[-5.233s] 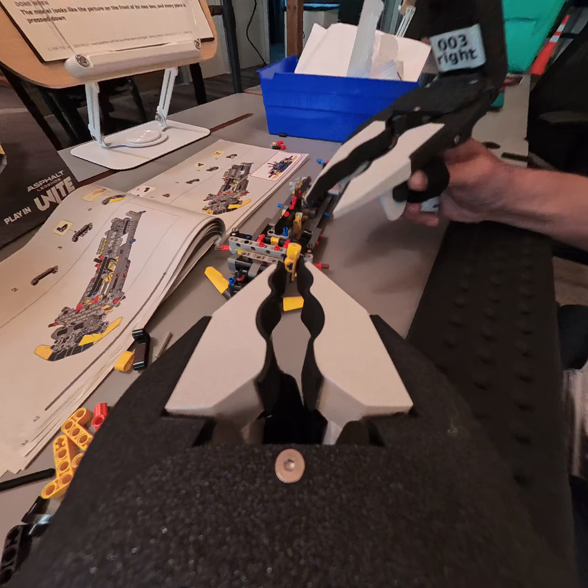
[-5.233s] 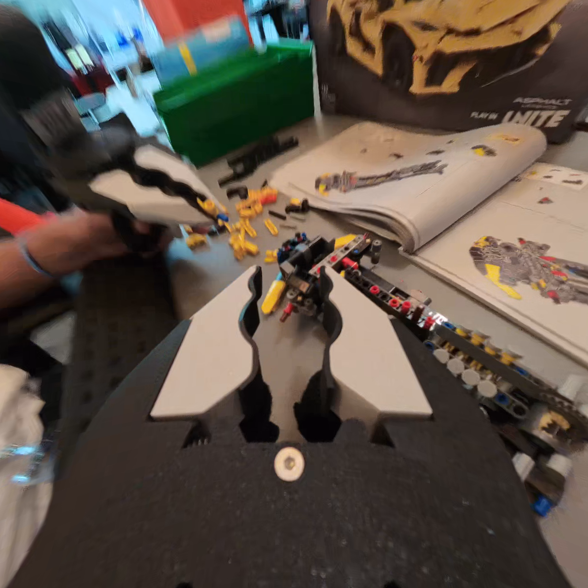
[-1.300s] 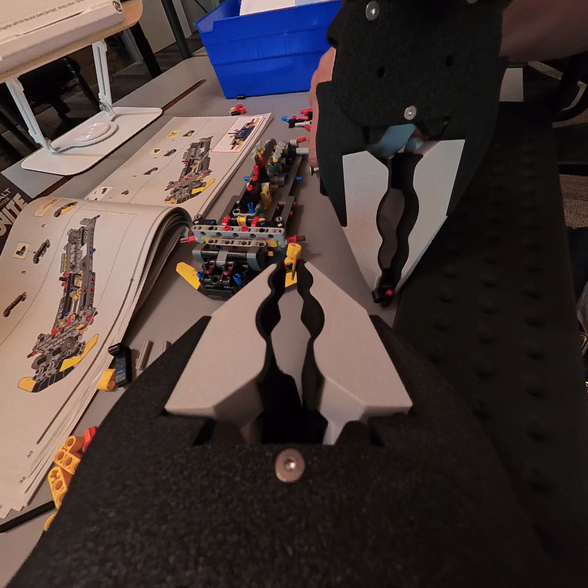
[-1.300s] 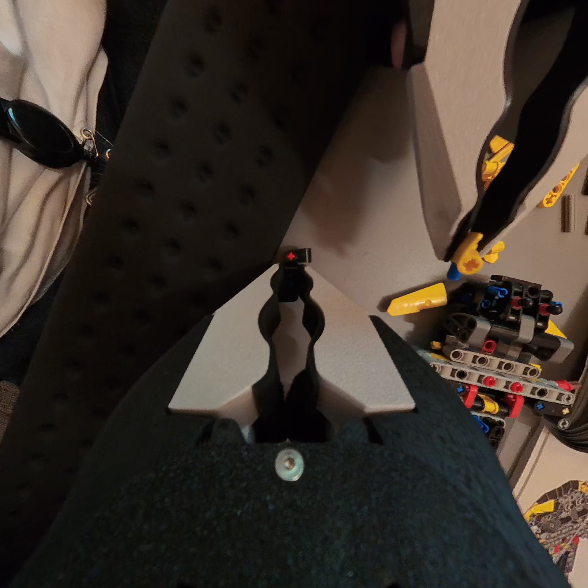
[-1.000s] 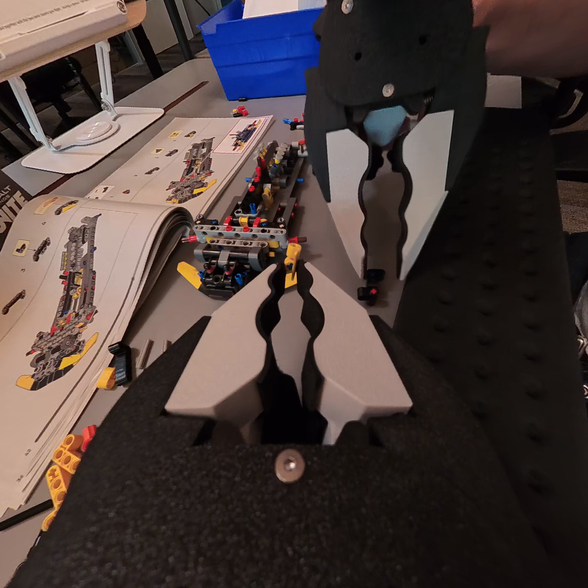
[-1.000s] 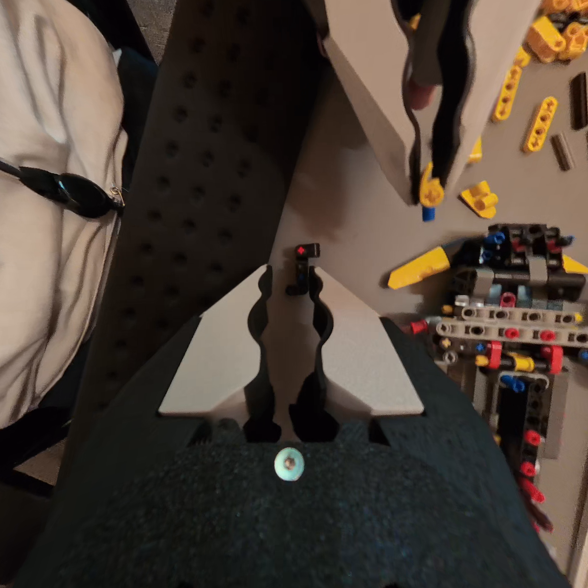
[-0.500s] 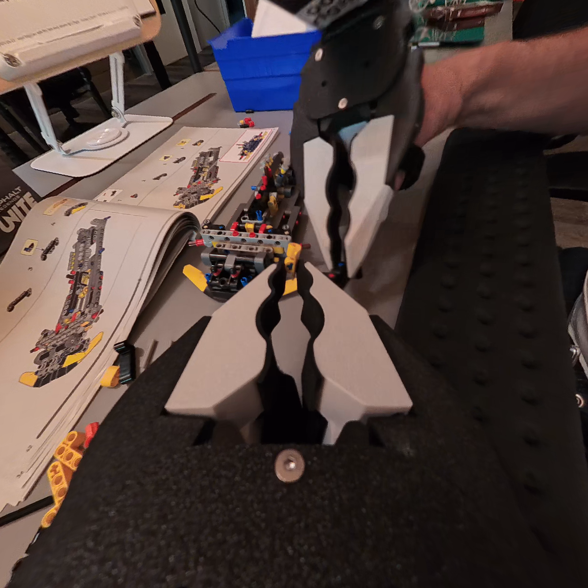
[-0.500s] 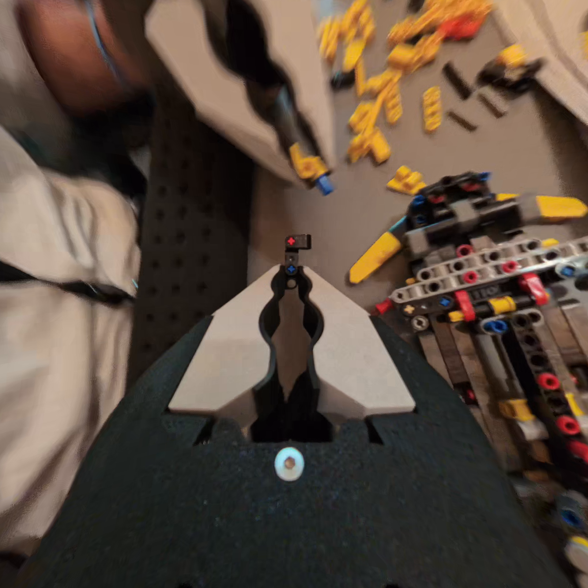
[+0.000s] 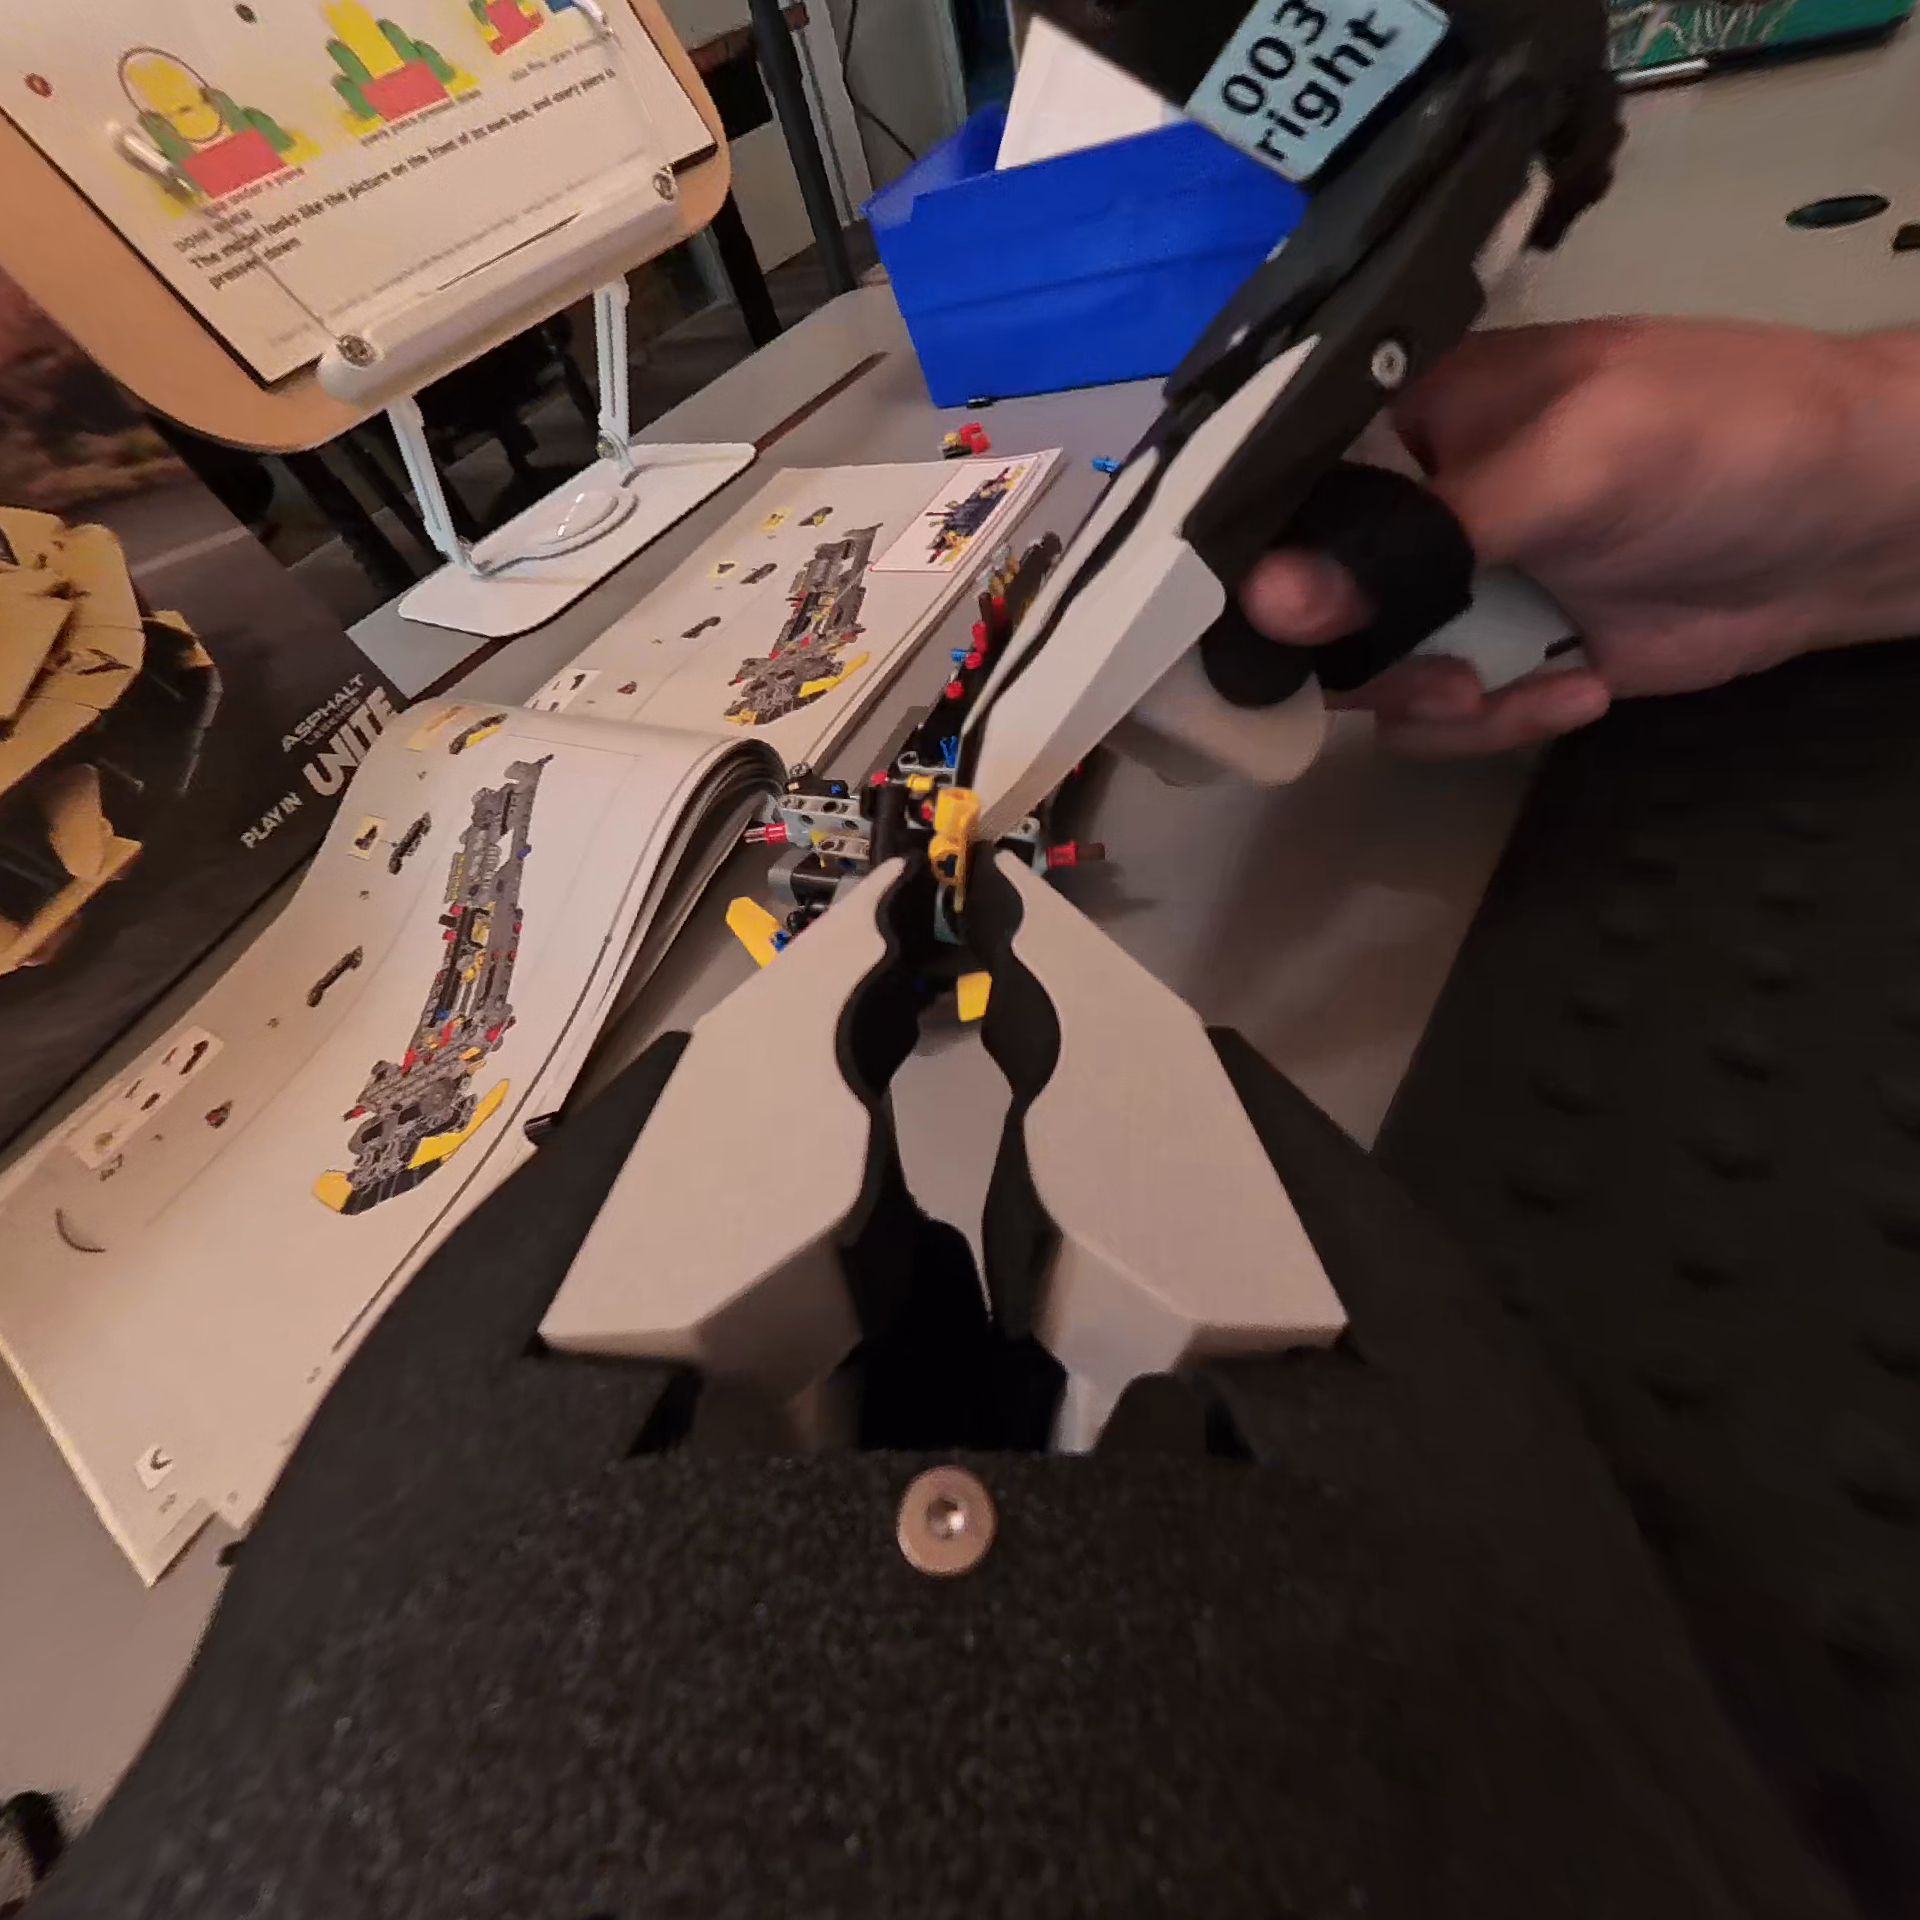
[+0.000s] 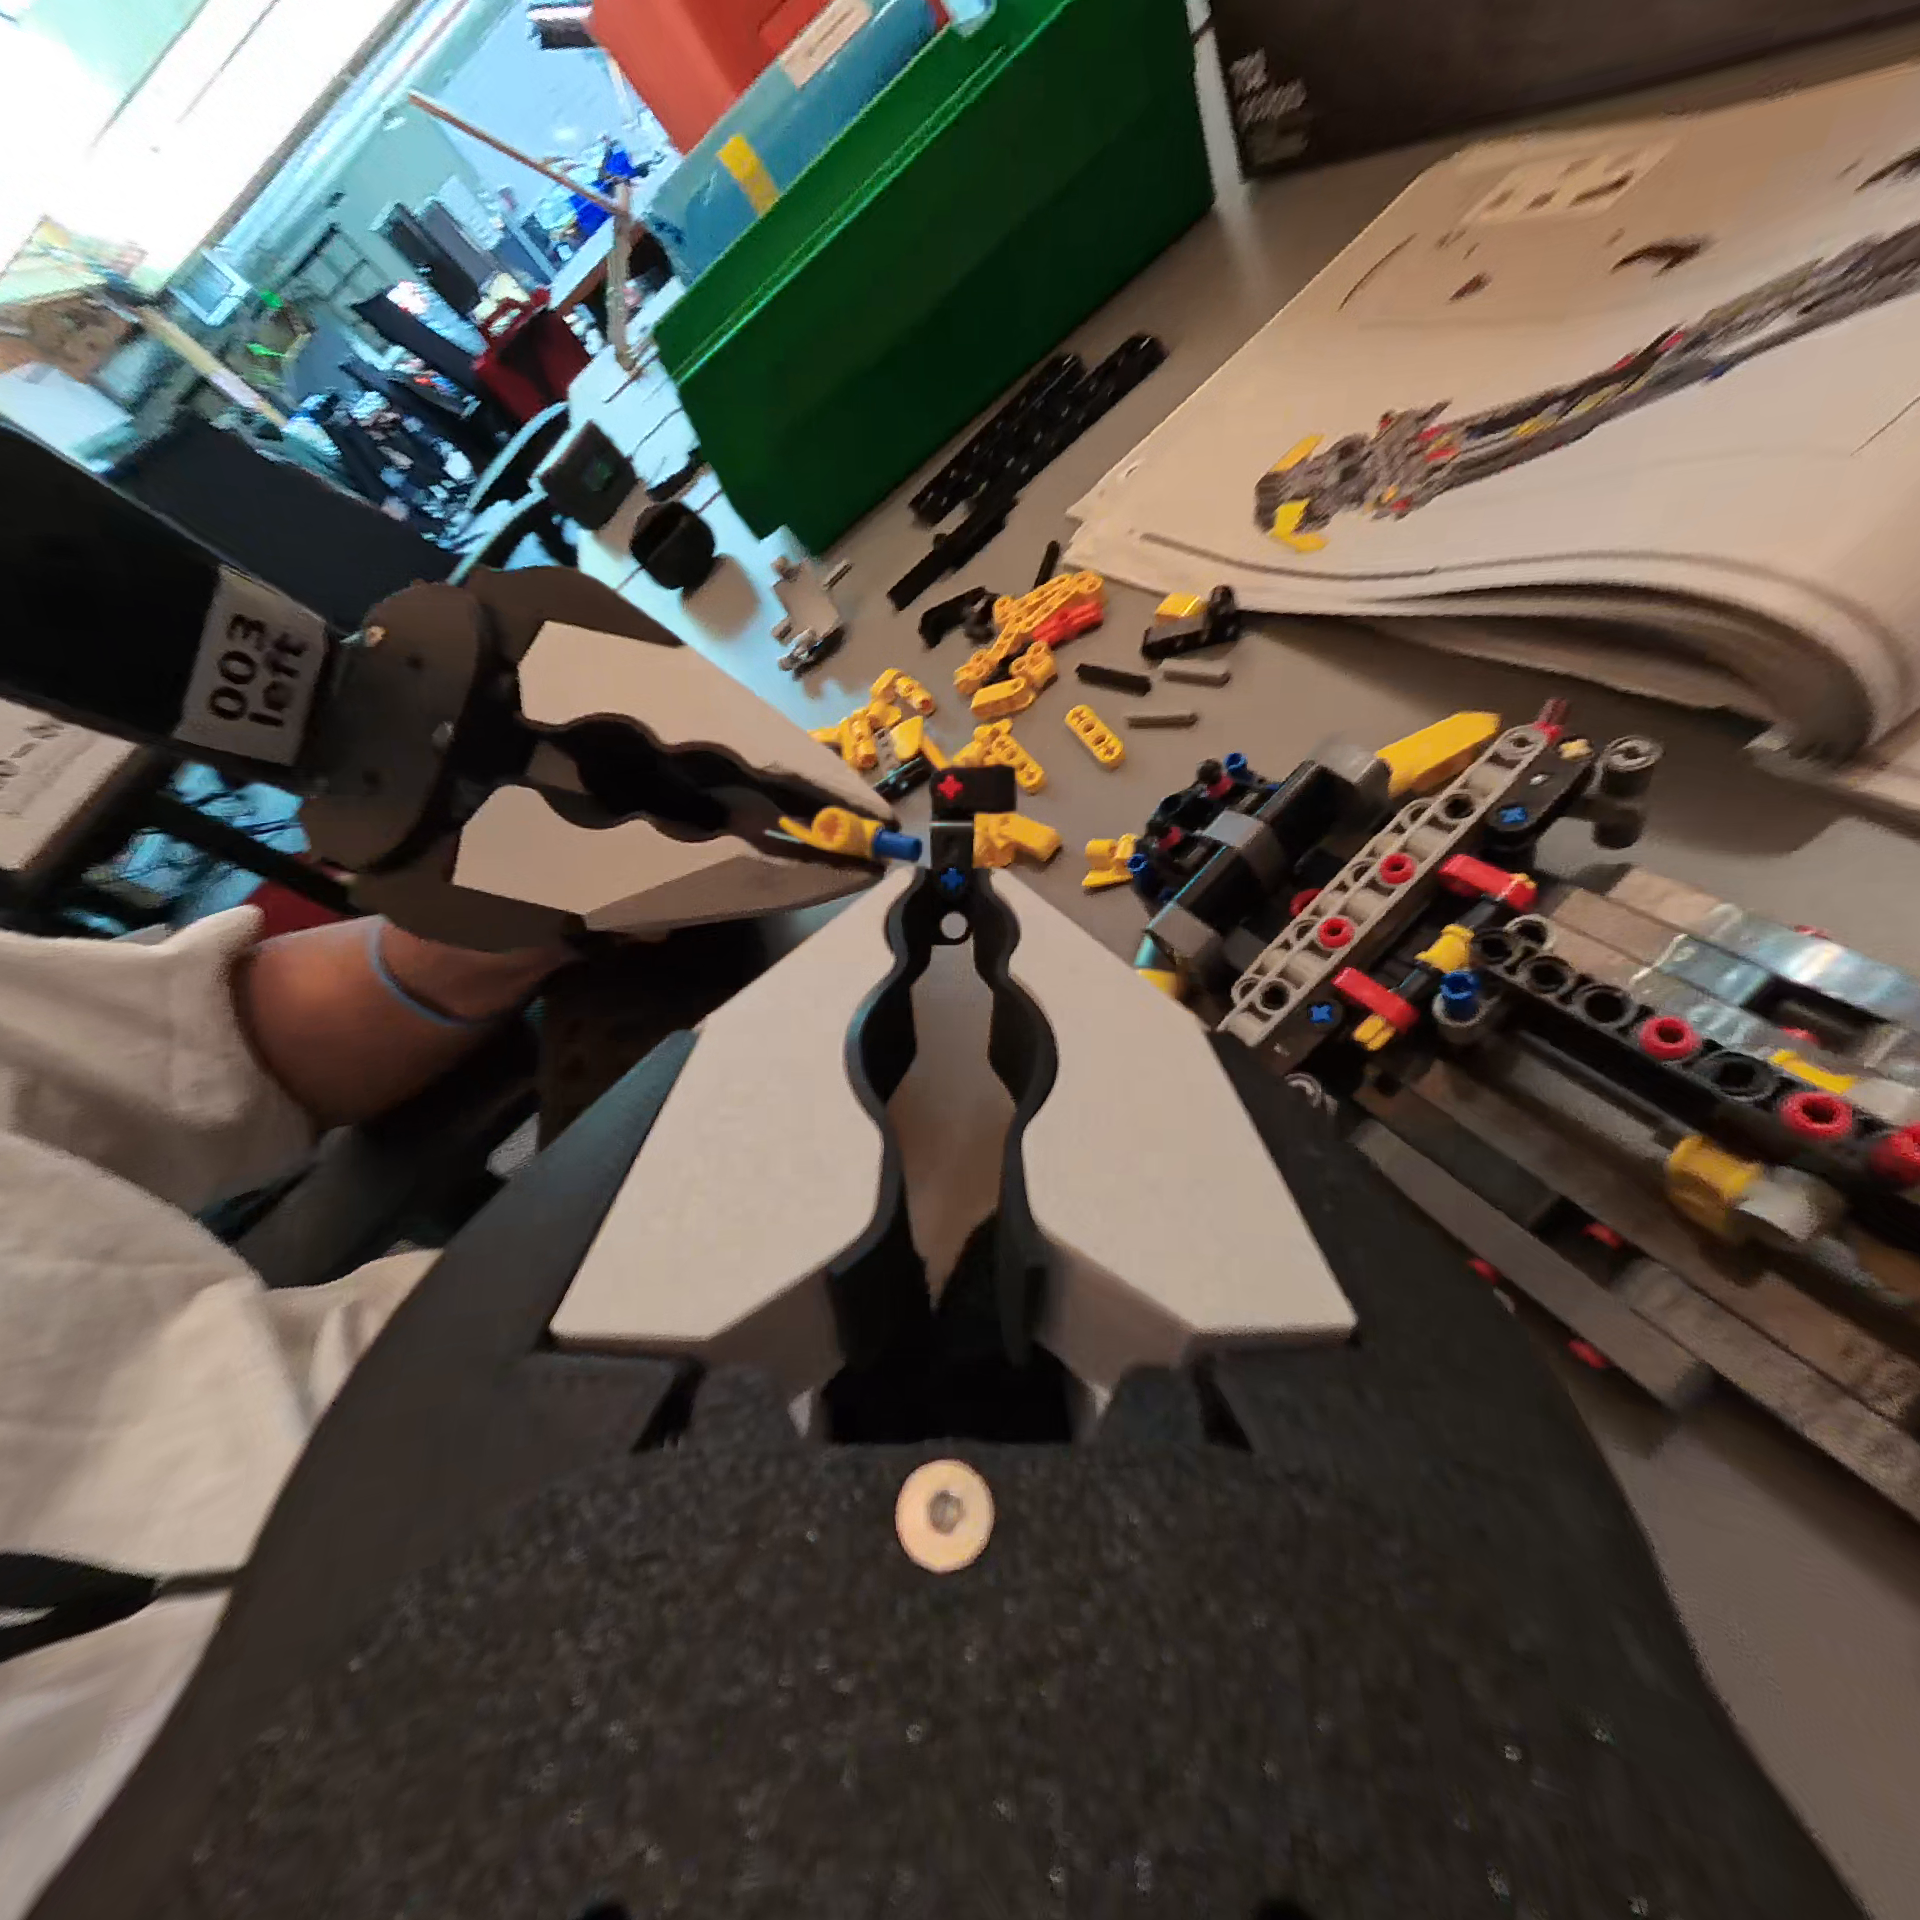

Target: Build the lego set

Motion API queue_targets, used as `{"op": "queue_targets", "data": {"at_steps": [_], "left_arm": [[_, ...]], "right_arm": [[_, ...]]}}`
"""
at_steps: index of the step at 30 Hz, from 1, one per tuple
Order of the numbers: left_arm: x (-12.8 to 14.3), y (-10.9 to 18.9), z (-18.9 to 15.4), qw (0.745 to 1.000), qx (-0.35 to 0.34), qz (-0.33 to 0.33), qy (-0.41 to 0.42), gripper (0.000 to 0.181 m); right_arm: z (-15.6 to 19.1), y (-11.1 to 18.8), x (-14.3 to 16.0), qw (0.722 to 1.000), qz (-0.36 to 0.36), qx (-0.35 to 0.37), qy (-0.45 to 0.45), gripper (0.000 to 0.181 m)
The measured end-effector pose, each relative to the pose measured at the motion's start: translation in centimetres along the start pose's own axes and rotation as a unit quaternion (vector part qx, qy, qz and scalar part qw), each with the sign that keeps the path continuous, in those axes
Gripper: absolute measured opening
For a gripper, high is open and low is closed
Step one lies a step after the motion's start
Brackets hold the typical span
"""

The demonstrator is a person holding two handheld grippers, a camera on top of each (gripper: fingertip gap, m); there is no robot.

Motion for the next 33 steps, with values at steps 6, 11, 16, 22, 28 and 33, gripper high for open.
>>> {"op": "queue_targets", "data": {"at_steps": [6,11,16,22,28,33], "left_arm": [[-0.8,-0.2,0.3,0.999,-0.004,-0.024,0.042,0.005],[-0.9,0.1,0.3,0.998,-0.006,-0.045,0.036,0.005],[-0.8,0.2,0.5,0.998,-0.03,-0.047,0.014,0.005],[0.0,-1.3,-0.4,0.999,0.038,0.005,0.004,0.005],[-1.1,-1.2,-2.4,0.997,0.058,-0.031,-0.052,0.005],[-1.4,-1.5,-3.3,0.996,0.033,-0.021,-0.085,0.005]], "right_arm": [[0.4,0.3,-0.2,0.999,-0.032,0.013,0.019,0.006],[0.4,0.7,-0.2,0.999,-0.05,-0.016,0.014,0.006],[-0.6,1.7,0.5,0.999,0.027,-0.015,0.027,0.006],[-0.2,4.6,3.3,0.923,0.326,0.103,0.176,0.006],[2.9,4.6,2.5,0.918,0.332,0.07,0.206,0.006],[2.6,3.0,1.5,0.937,0.276,0.081,0.197,0.006]]}}
Point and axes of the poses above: each gripper's, where its closed fingertips meet, y back along the fingers, x out of its underside, z = x × y across the jaws, the point moved 8 cm from there along y, back along the fingers, and after that the axes turned 12 degrees about z, right-handed, at the moved point
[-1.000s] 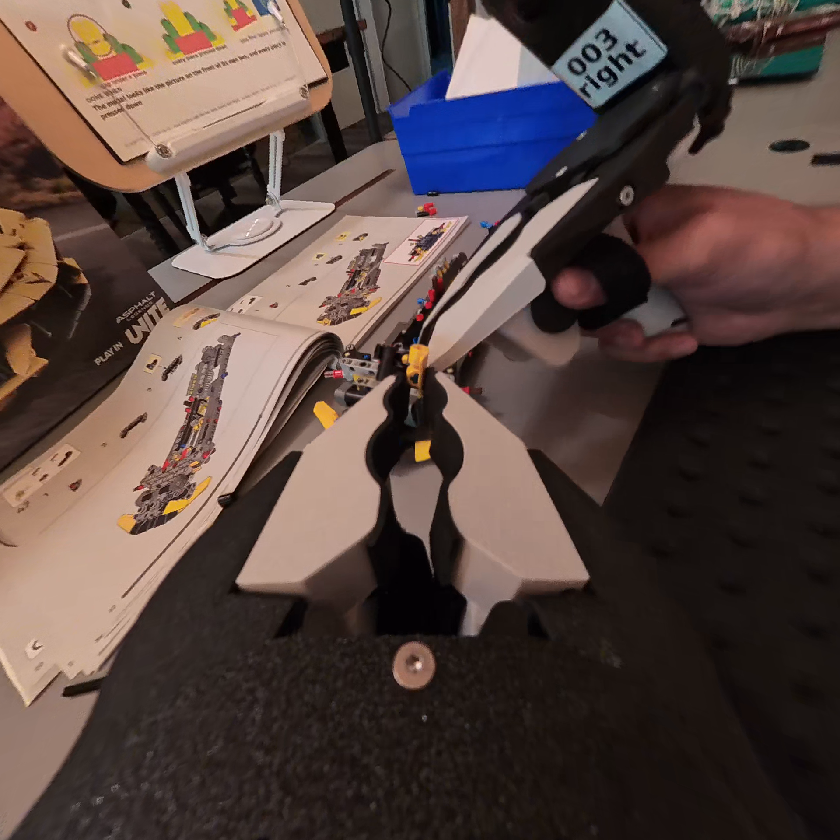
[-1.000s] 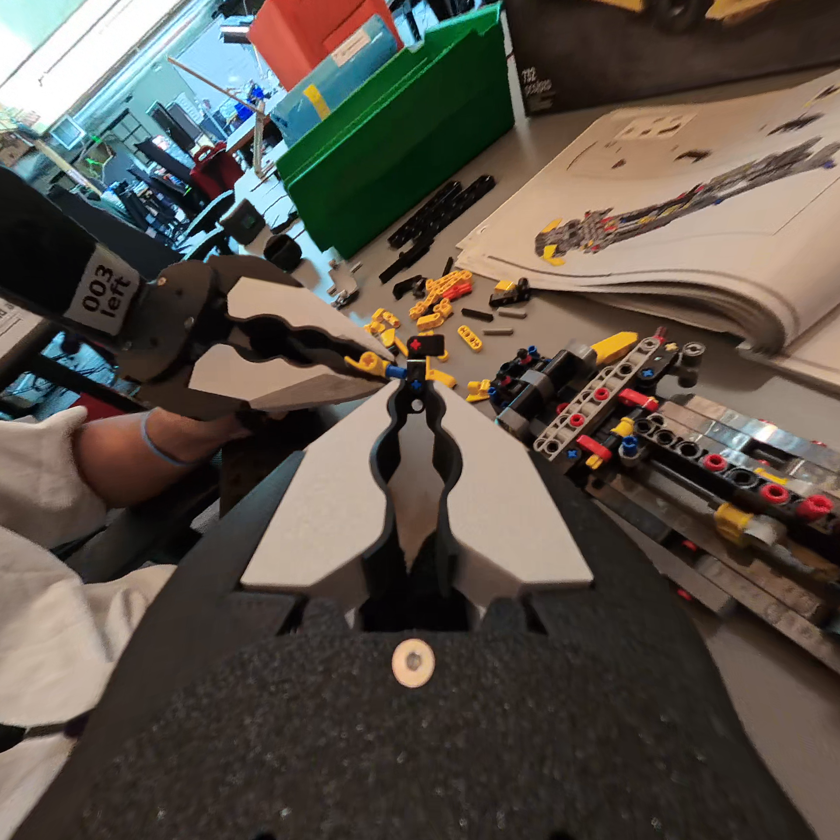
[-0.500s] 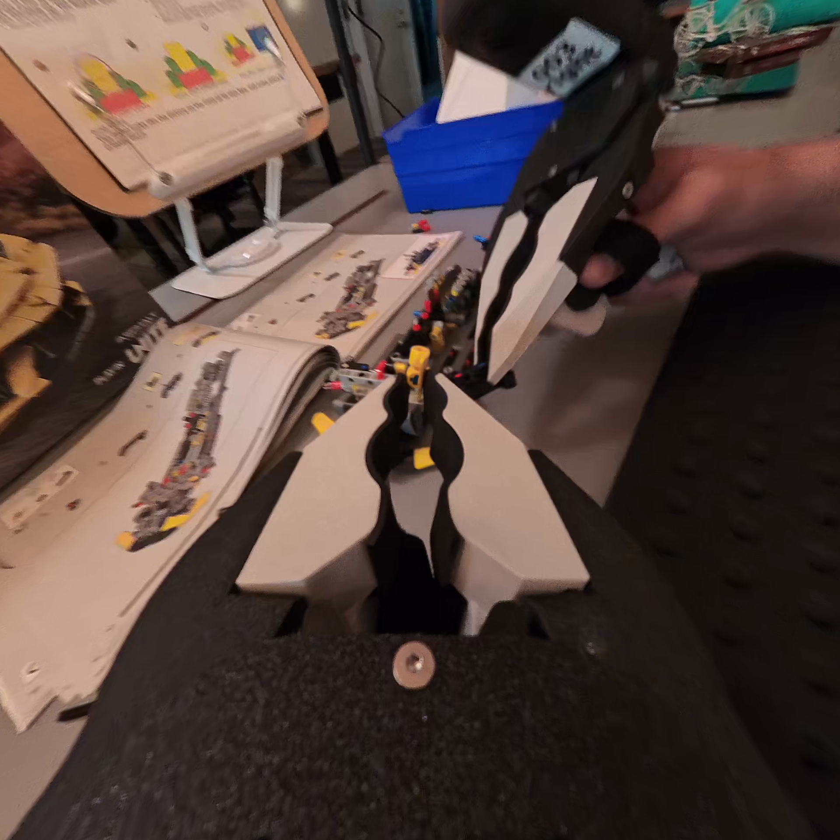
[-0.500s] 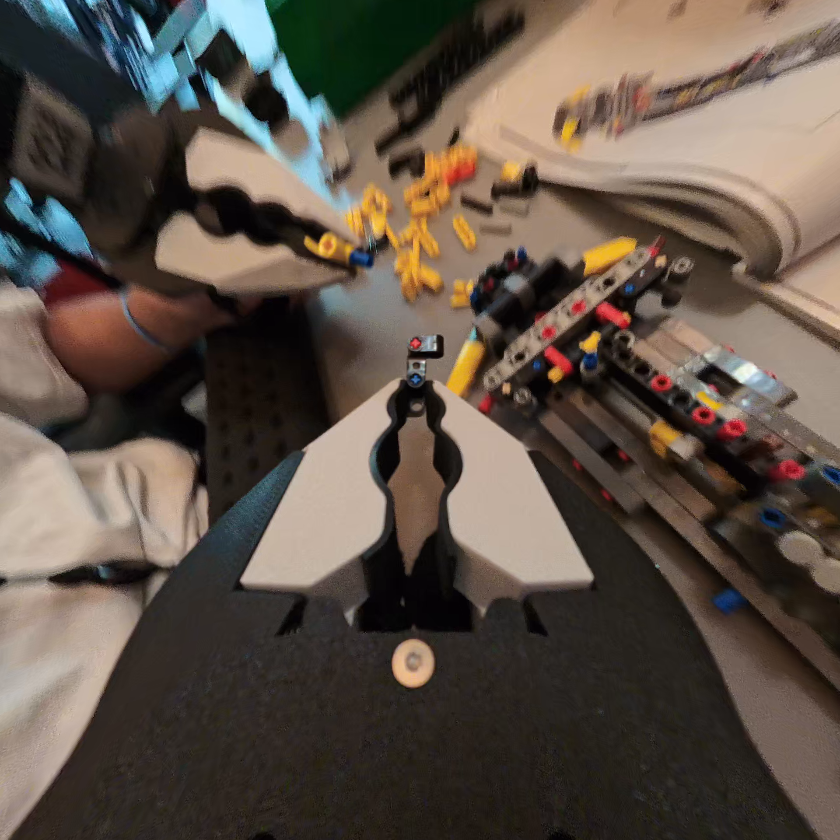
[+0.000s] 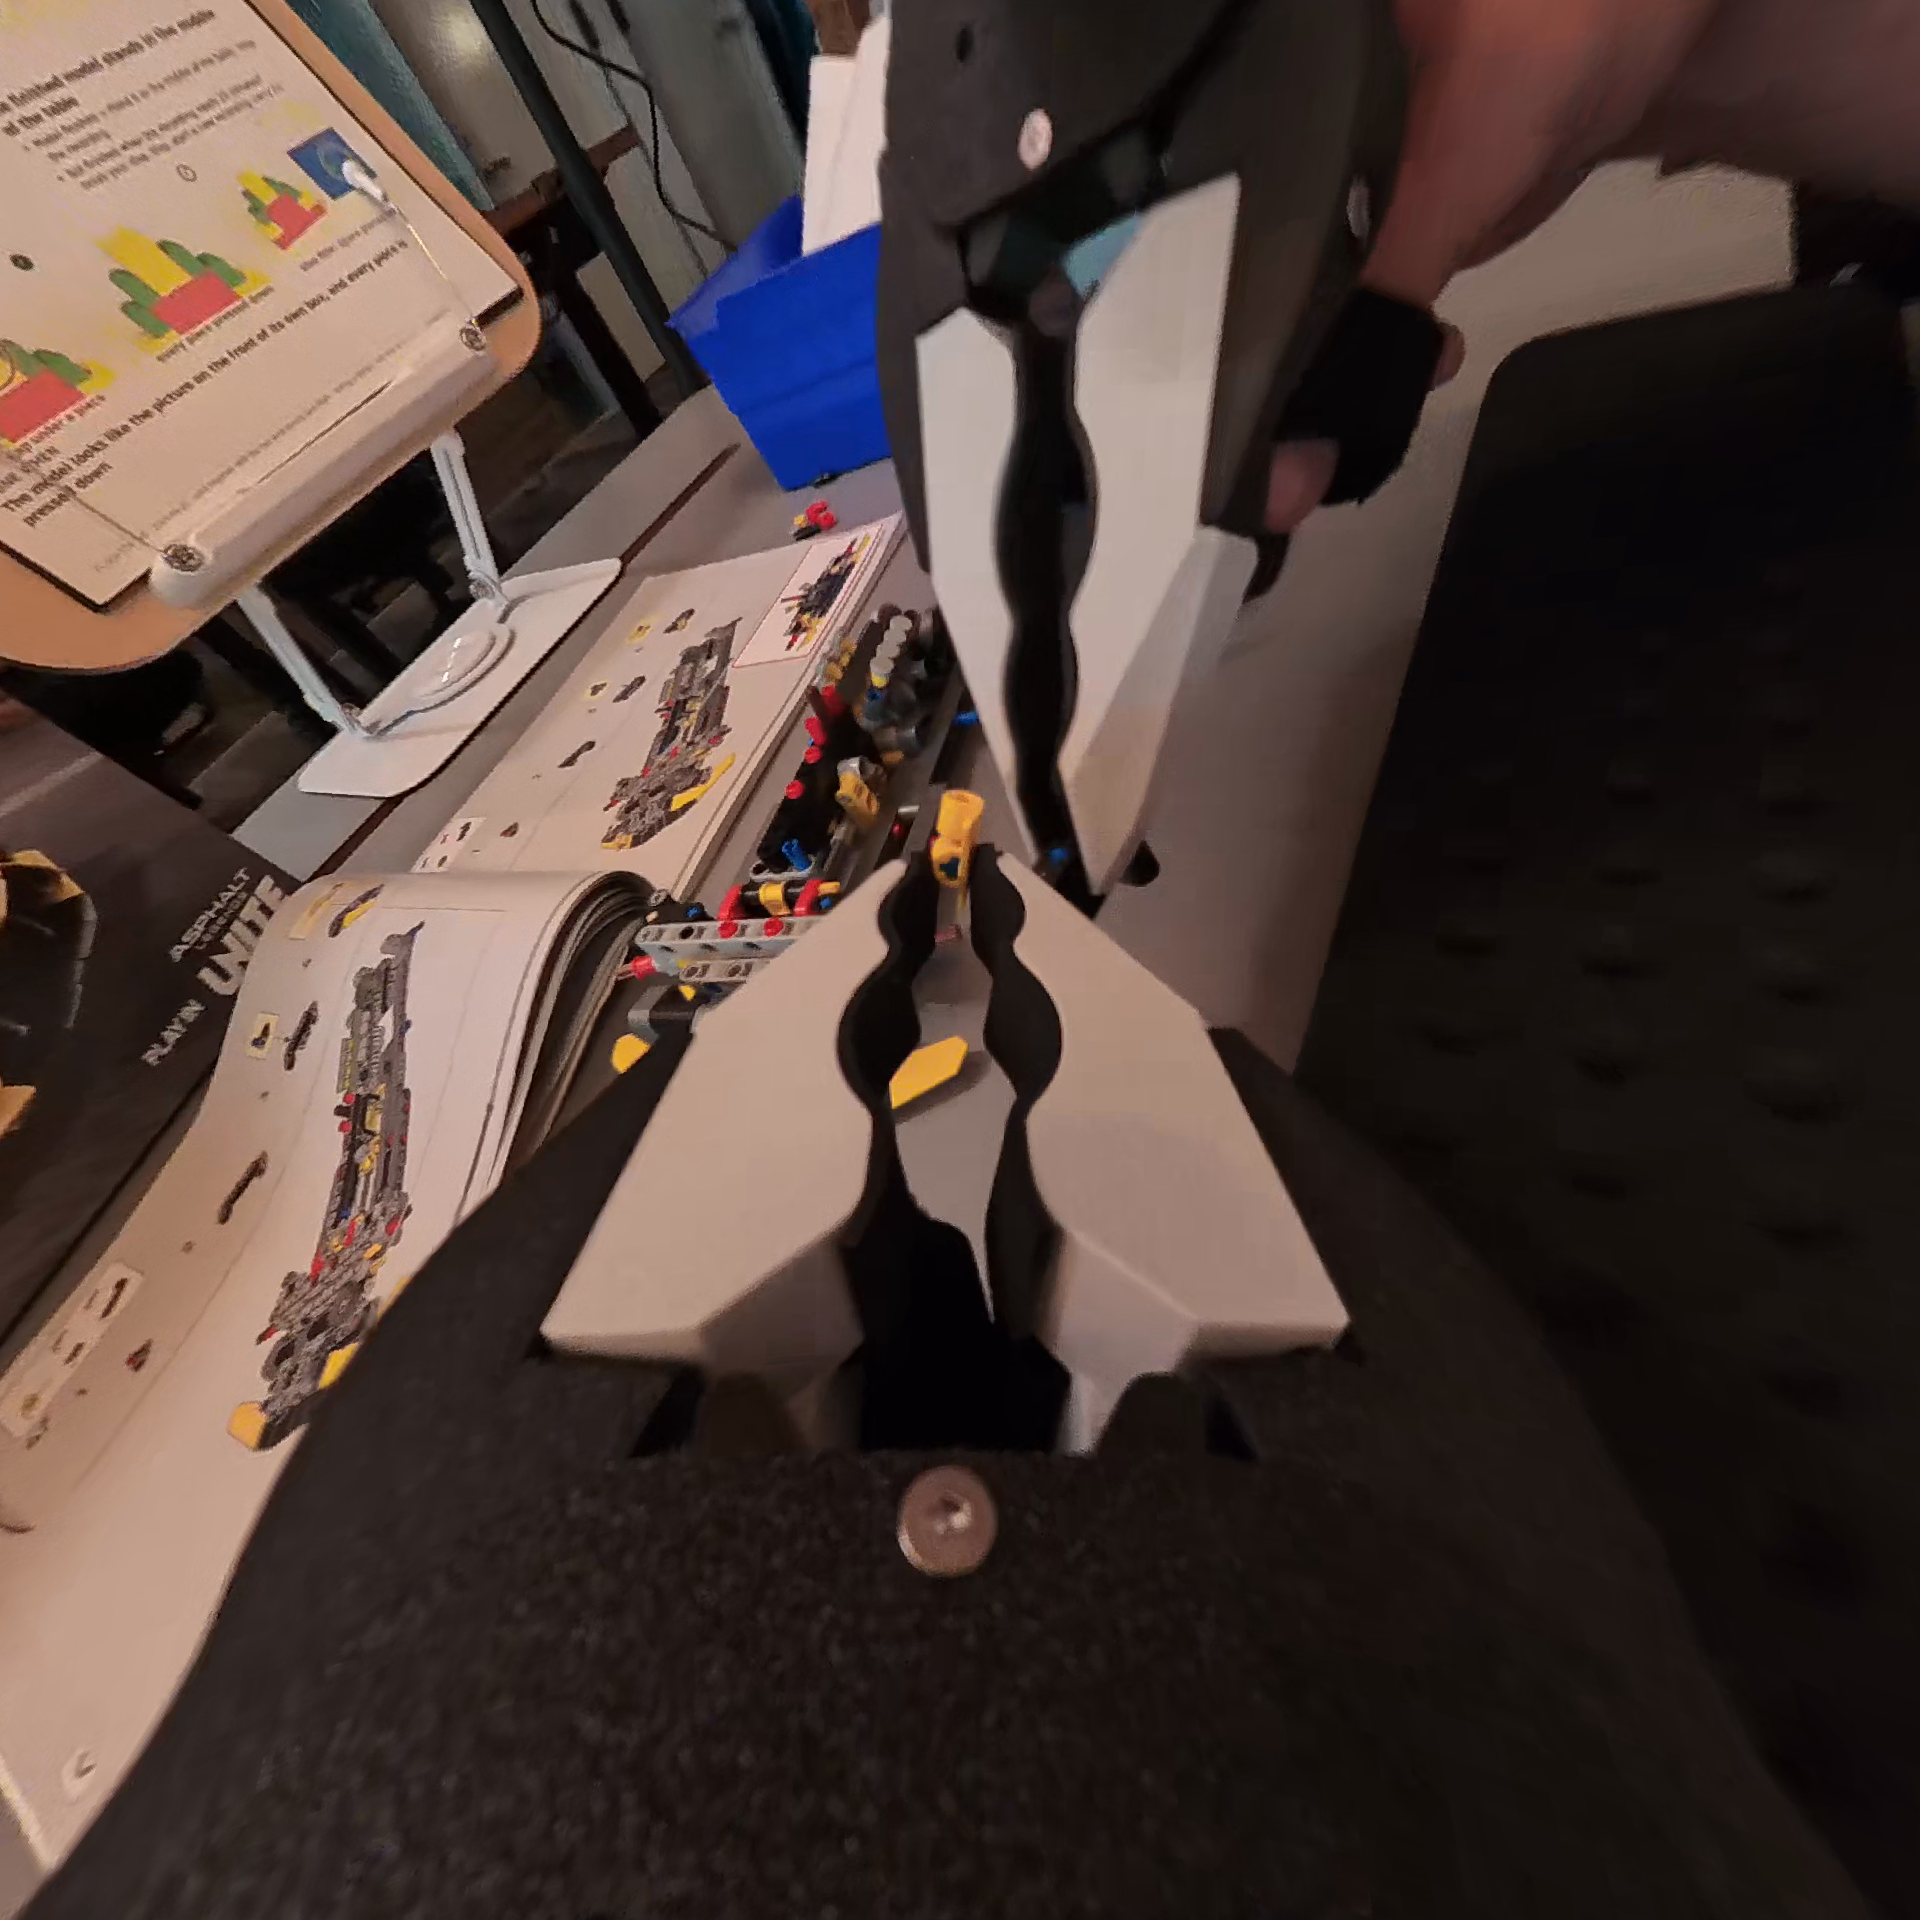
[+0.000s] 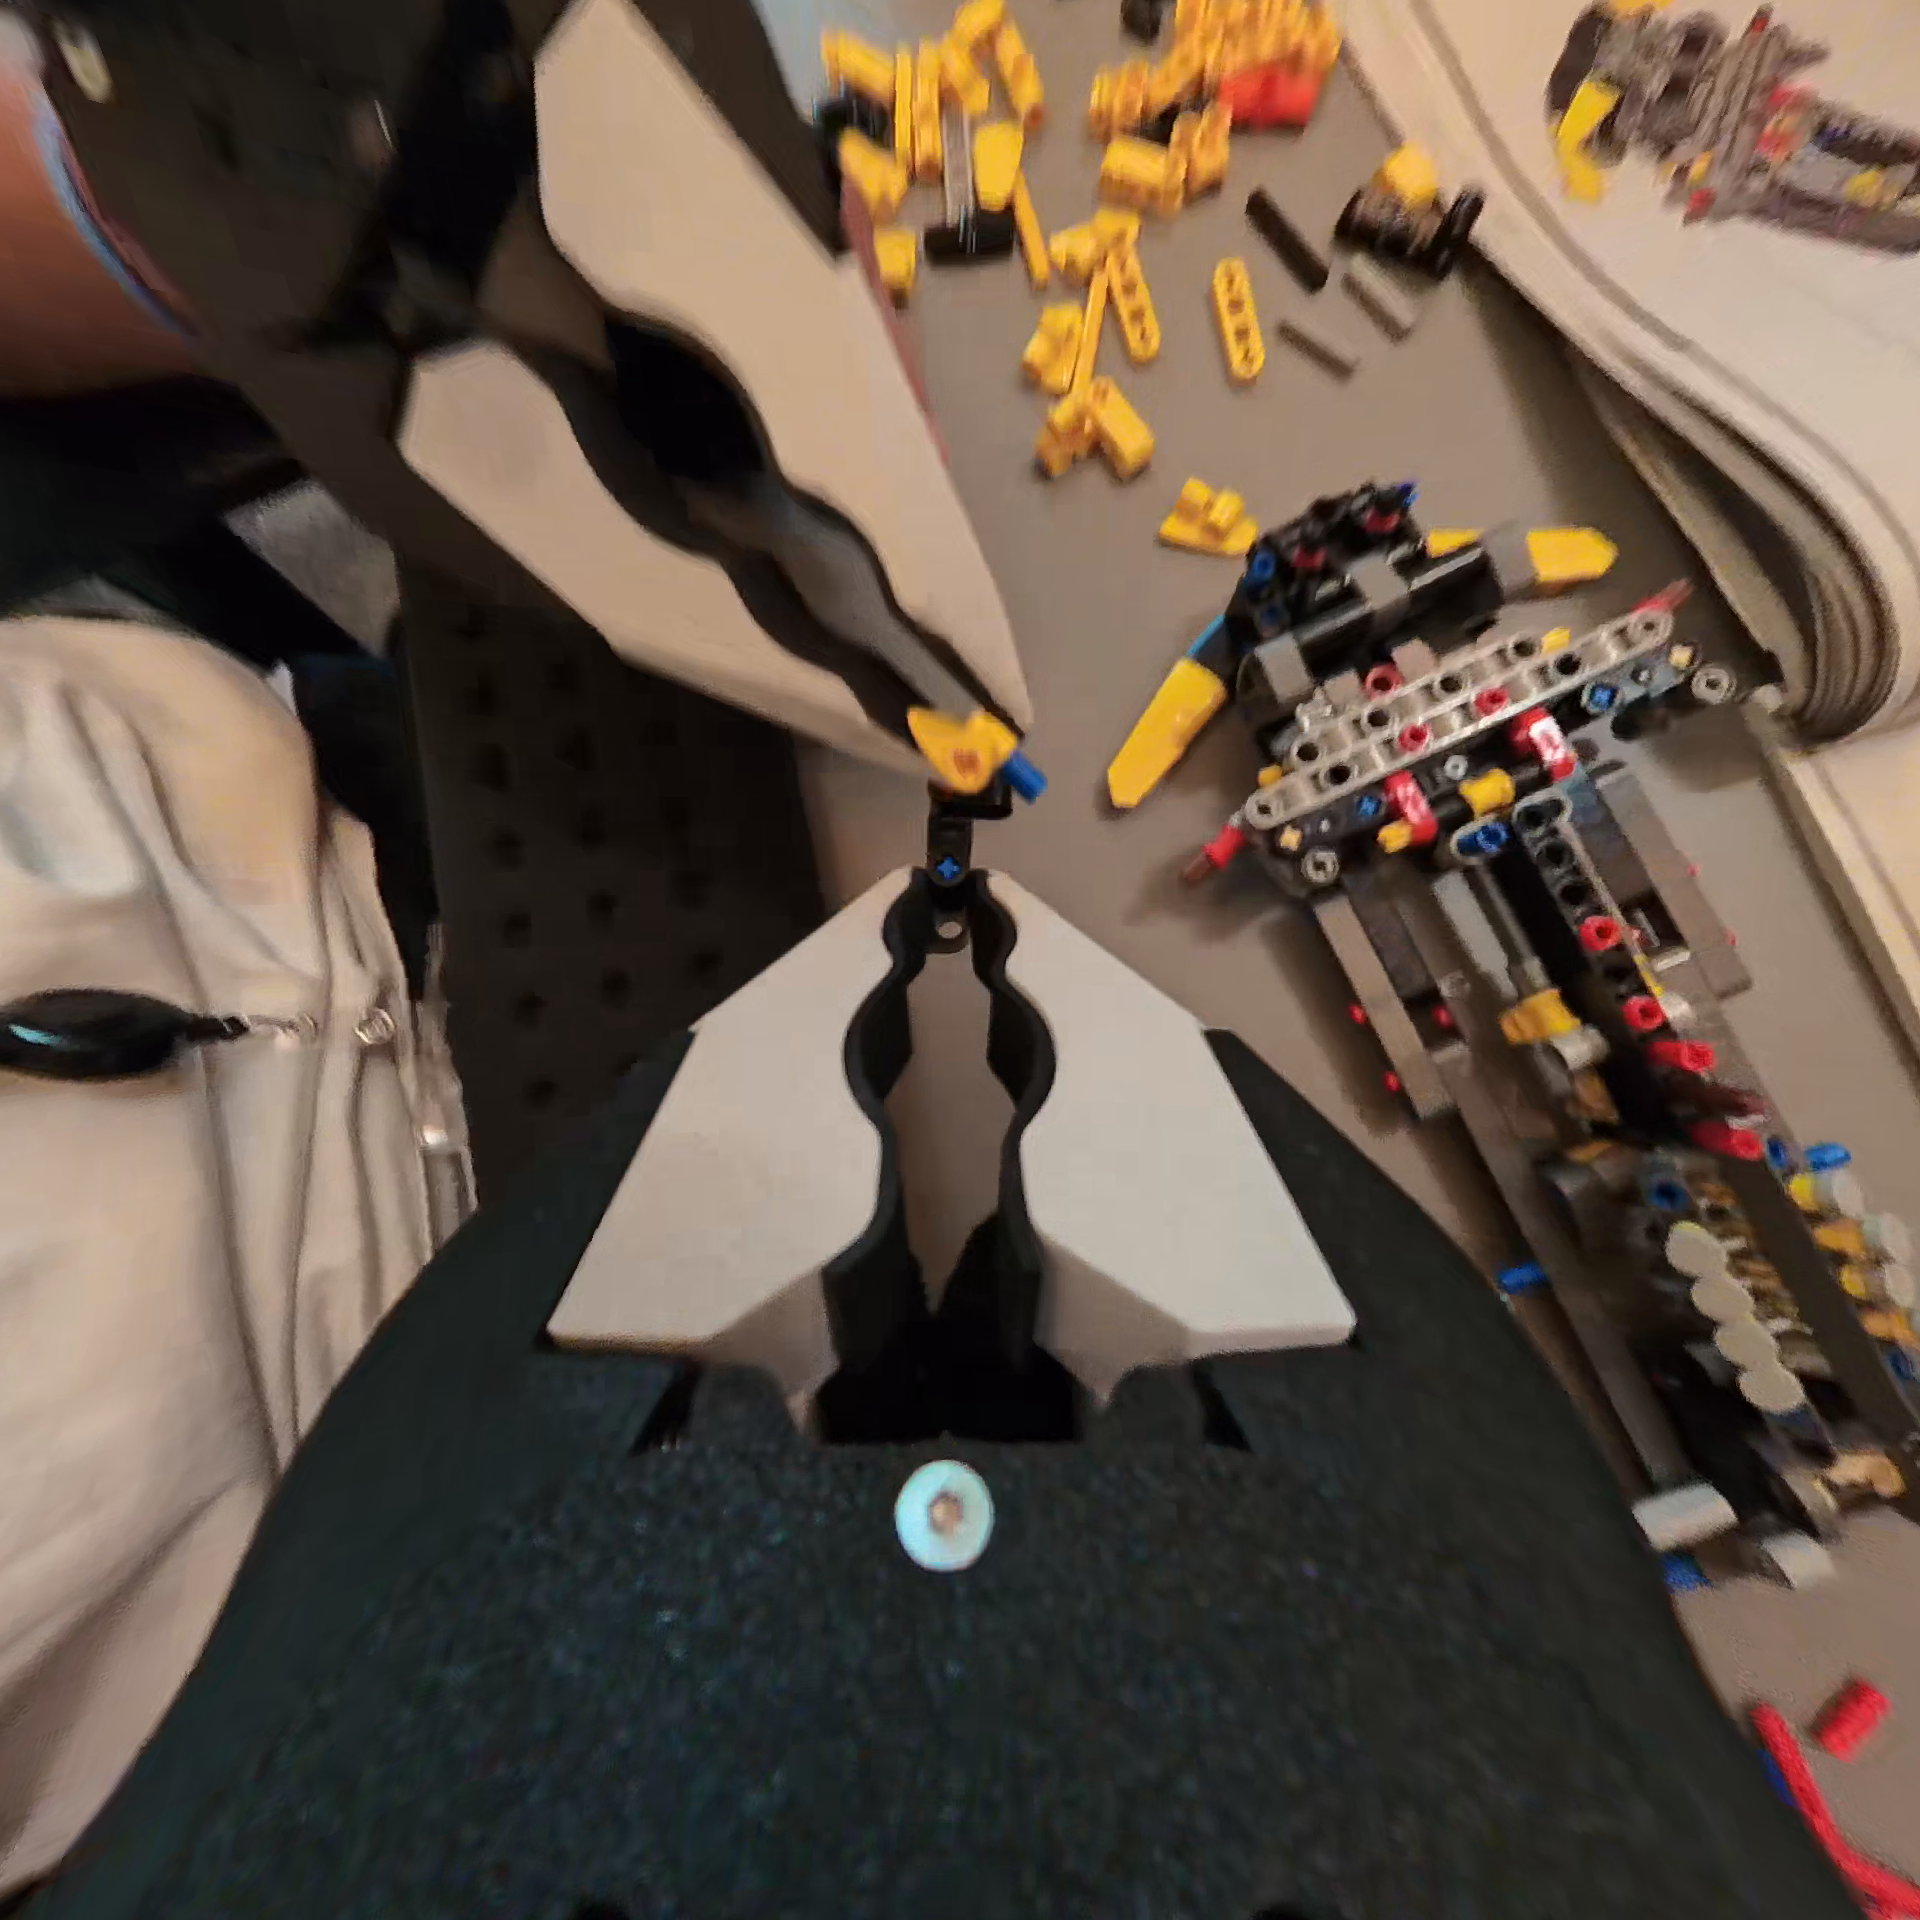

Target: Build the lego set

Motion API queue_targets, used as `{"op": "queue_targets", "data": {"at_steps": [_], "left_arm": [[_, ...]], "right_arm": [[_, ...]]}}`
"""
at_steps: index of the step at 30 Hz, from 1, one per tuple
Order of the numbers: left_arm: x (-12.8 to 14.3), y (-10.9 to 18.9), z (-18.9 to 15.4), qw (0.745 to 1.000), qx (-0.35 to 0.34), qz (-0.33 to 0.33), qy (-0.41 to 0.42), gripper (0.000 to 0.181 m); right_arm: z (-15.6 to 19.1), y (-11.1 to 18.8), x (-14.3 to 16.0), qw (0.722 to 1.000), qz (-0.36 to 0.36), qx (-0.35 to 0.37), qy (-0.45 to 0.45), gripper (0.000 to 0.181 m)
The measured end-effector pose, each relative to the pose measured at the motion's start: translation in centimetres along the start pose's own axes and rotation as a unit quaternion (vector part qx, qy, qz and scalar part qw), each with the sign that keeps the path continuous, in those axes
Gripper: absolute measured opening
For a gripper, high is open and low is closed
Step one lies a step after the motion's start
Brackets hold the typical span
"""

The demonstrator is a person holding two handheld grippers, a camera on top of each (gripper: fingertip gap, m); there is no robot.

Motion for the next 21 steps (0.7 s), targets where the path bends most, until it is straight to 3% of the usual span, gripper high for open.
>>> {"op": "queue_targets", "data": {"at_steps": [6,9,21], "left_arm": [[0.2,-0.5,0.1,0.999,-0.019,0.026,-0.004,0.005],[0.5,-0.8,0.0,0.999,-0.017,0.046,-0.01,0.005],[0.8,-1.3,-0.1,0.998,-0.008,0.065,-0.01,0.005]], "right_arm": [[-0.3,0.0,-0.4,0.999,-0.038,0.021,-0.014,0.006],[-0.2,0.2,-0.3,0.997,-0.058,-0.011,-0.043,0.005],[-0.7,0.8,0.8,0.992,-0.107,-0.025,-0.069,0.003]]}}
Point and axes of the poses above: each gripper's, where its closed fingertips meet, y back along the fingers, x out of its underside, z = x × y across the jaws, the point moved 8 cm from there along y, back along the fingers, and after that the axes turned 12 degrees about z, right-handed, at the moved point
